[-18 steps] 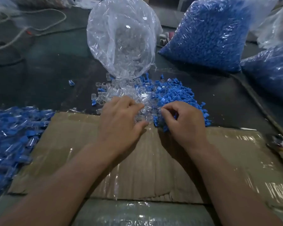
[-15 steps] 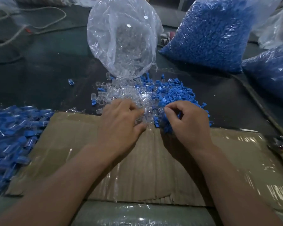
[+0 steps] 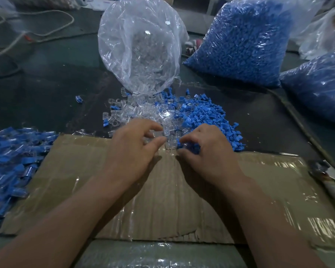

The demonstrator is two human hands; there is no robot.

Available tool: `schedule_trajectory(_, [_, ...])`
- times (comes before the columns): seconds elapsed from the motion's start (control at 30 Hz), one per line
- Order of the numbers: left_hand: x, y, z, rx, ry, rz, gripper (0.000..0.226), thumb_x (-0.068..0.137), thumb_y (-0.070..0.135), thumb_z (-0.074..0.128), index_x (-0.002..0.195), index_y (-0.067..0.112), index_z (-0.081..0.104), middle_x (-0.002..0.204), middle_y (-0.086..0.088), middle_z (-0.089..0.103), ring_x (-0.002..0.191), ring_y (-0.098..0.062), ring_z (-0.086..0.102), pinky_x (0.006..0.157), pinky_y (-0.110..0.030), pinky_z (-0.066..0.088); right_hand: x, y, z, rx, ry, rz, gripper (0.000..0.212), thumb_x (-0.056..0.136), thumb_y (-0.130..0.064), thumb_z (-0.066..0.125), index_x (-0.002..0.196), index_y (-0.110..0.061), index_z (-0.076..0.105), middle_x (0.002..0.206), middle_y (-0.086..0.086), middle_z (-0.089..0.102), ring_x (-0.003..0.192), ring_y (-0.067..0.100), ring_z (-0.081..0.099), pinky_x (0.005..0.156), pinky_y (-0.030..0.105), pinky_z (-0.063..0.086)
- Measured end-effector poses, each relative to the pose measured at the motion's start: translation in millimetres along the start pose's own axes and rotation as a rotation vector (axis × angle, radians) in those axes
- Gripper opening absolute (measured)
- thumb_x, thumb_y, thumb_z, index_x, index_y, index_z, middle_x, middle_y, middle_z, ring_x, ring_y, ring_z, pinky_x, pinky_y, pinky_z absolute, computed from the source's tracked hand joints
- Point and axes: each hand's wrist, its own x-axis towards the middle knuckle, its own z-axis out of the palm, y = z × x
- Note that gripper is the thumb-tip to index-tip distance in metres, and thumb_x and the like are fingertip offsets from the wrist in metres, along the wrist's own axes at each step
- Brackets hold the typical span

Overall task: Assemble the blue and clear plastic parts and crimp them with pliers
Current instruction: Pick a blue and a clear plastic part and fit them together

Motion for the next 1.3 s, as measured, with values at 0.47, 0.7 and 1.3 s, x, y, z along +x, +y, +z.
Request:
schedule_trajectory(0.47, [-8.1,13.8,-1.1,-0.923,-0.135,-0.638,0.011,0.072,0.002,0.066,0.072,0.013,0.07,0.077,-0.015,0.071,0.064,-0.02,0.068,0.064,-0.036,0.057,2.7,1.1,2.3,0.034,0.047,0.031,0.022,0.086,-0.023,0.061,0.106,-0.017,0.069,0.09,-0.002,0.06,0.086,0.011,0.048,0.079,0.022,0.031])
schedule_trajectory(0.7, [-6.9,12.1,-1.2,-0.861,-0.087,-0.591,0.006,0.079,-0.001,0.062,0.078,0.005,0.059,0.066,-0.014,0.069,0.056,-0.02,0.065,0.05,-0.029,0.055,-7.6,-15.5,-3.5,0.492,0.194,0.13,0.02,0.079,-0.013,0.069,0.099,-0.014,0.071,0.077,-0.017,0.064,0.07,-0.004,0.062,0.072,0.012,0.05])
schedule_trajectory(1.3, [-7.5,10.5,-2.0,-0.642,-0.124,-0.401,0.024,0.077,-0.007,0.066,0.077,0.016,0.07,0.062,-0.006,0.07,0.054,-0.01,0.066,0.049,-0.016,0.05,-11.0,-25.9,1.8,0.521,0.179,-0.034,0.019,0.077,-0.009,0.072,0.096,-0.01,0.073,0.084,-0.001,0.072,0.08,0.005,0.063,0.072,0.021,0.052])
